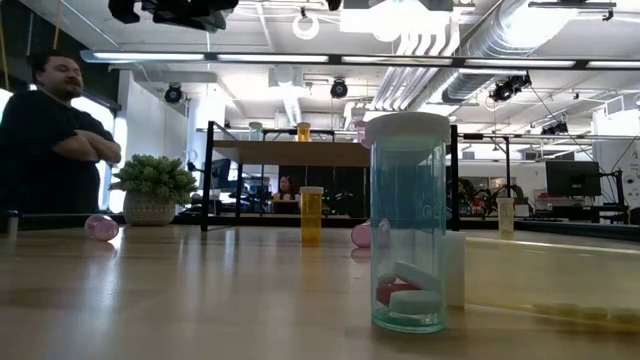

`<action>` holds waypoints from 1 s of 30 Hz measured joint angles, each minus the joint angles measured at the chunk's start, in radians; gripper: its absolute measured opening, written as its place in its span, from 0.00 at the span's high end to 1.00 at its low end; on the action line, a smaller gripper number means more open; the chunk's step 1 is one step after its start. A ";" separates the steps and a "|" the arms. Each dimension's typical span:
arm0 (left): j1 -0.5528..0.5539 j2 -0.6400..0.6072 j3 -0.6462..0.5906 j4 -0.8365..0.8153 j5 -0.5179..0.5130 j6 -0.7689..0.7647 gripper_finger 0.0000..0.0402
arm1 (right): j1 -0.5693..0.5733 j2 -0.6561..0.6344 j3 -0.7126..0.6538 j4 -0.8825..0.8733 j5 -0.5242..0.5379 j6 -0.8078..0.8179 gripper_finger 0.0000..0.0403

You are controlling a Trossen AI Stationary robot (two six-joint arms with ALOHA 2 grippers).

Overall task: Pick and place medicine bottles onto shelf by color
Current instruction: Put the top blue pill bottle on the shelf aligned with the blue pill bottle

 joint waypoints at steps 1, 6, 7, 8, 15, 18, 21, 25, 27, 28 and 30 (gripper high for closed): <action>-0.005 0.000 0.000 0.013 0.001 0.018 0.75 | 0.000 0.000 0.000 -0.012 0.000 -0.018 0.56; -0.035 0.000 0.000 0.083 0.048 0.127 0.75 | 0.000 0.000 0.000 -0.068 -0.006 -0.098 0.56; -0.042 0.000 0.000 0.097 0.057 0.151 0.75 | 0.000 0.000 0.000 -0.074 -0.009 -0.114 0.56; -0.049 0.000 0.000 0.110 0.067 0.171 0.75 | 0.000 0.000 0.000 -0.082 -0.015 -0.126 0.56; -0.093 0.000 0.000 0.226 0.191 0.296 0.75 | 0.000 0.000 0.000 -0.173 -0.034 -0.169 0.56; -0.109 0.000 0.000 0.308 0.252 0.370 0.75 | 0.003 0.000 0.000 -0.219 -0.034 -0.163 0.56; -0.120 0.000 0.000 0.400 0.297 0.463 0.75 | 0.014 0.000 0.000 -0.253 -0.034 -0.133 0.56; -0.132 0.000 0.000 0.516 0.321 0.590 0.75 | 0.039 -0.001 0.000 -0.276 -0.035 -0.087 0.56; -0.135 0.000 0.000 0.575 0.323 0.640 0.75 | 0.053 -0.001 0.000 -0.271 -0.035 -0.065 0.56; -0.135 0.000 0.000 0.602 0.322 0.665 0.75 | 0.060 -0.001 0.000 -0.266 -0.035 -0.053 0.56; -0.131 0.000 0.000 0.653 0.323 0.713 0.75 | 0.073 -0.001 0.000 -0.249 -0.035 -0.046 0.56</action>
